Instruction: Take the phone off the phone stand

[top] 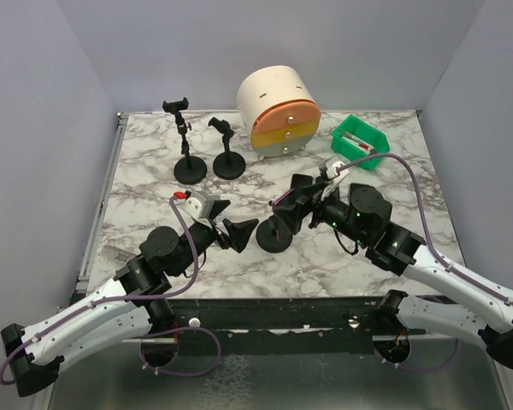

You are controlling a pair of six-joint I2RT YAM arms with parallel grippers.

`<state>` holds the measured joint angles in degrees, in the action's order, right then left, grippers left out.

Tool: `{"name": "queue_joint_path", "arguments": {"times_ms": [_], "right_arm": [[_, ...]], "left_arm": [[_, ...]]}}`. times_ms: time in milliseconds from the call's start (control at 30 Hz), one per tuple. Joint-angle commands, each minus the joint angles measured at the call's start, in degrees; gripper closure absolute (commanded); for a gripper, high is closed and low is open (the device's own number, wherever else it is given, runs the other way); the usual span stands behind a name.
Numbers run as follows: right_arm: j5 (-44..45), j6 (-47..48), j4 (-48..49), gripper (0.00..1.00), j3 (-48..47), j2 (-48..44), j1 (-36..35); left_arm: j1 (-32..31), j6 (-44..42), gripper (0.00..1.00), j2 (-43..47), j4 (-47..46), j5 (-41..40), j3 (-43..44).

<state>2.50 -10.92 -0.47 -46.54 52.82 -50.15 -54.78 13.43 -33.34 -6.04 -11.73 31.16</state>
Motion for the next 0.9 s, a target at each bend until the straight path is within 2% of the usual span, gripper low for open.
{"name": "queue_joint_path", "arguments": {"times_ms": [0,400,633,867], "right_arm": [[1.0,0.8,0.6,0.0,-1.7,1.7,0.1],[1.2,2.6,1.4,0.01,-2.1,6.0,0.2],[-0.5,3.6,1.4,0.07,-2.0,6.3,0.2],[-1.7,4.2,1.6,0.18,-1.6,5.8,0.3]], "left_arm": [[-0.7,-0.6,0.02,-0.2,0.2,1.3,0.4],[-1.4,-1.0,0.02,-0.2,0.4,0.8,0.4],[-1.6,-1.1,0.02,-0.6,0.4,0.9,0.4],[-1.7,-0.2,0.02,-2.5,0.3,1.7,0.4]]}}
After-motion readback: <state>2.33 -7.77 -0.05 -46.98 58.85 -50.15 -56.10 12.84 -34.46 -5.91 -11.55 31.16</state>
